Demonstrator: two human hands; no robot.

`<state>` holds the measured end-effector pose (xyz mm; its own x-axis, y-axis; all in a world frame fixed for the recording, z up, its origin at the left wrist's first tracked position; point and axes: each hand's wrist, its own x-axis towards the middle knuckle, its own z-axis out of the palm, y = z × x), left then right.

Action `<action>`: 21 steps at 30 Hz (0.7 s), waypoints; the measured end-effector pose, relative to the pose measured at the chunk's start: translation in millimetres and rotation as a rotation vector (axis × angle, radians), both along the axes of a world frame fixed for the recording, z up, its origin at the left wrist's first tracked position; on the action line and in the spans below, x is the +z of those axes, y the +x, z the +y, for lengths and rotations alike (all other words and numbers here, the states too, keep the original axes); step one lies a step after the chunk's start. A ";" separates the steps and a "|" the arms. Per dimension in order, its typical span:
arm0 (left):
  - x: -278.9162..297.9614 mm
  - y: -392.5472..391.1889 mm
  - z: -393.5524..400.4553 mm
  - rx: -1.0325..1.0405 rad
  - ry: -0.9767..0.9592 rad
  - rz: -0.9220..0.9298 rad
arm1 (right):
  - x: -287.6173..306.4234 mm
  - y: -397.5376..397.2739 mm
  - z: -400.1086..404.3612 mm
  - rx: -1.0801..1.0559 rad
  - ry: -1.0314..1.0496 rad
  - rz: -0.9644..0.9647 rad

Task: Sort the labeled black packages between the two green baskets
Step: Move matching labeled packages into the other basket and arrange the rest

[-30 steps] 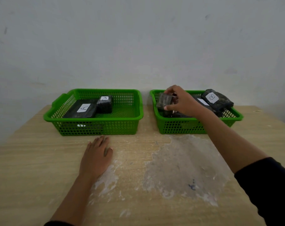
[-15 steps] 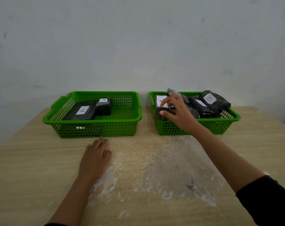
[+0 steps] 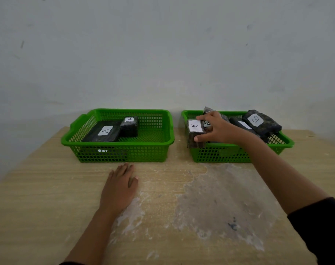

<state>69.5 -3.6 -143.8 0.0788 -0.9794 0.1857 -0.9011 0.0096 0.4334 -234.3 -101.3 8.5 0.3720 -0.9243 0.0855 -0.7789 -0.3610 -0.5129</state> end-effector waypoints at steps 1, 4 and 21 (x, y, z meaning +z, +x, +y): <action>0.1 -0.6 -0.3 -0.004 0.004 -0.004 | 5.9 -1.9 -2.7 -0.003 0.036 0.048; 0.4 3.0 0.1 0.016 0.012 -0.006 | 23.3 8.4 -8.2 0.028 0.249 0.090; -1.8 -0.6 -1.2 0.015 0.043 -0.052 | 48.4 110.6 -54.9 0.250 -0.143 0.087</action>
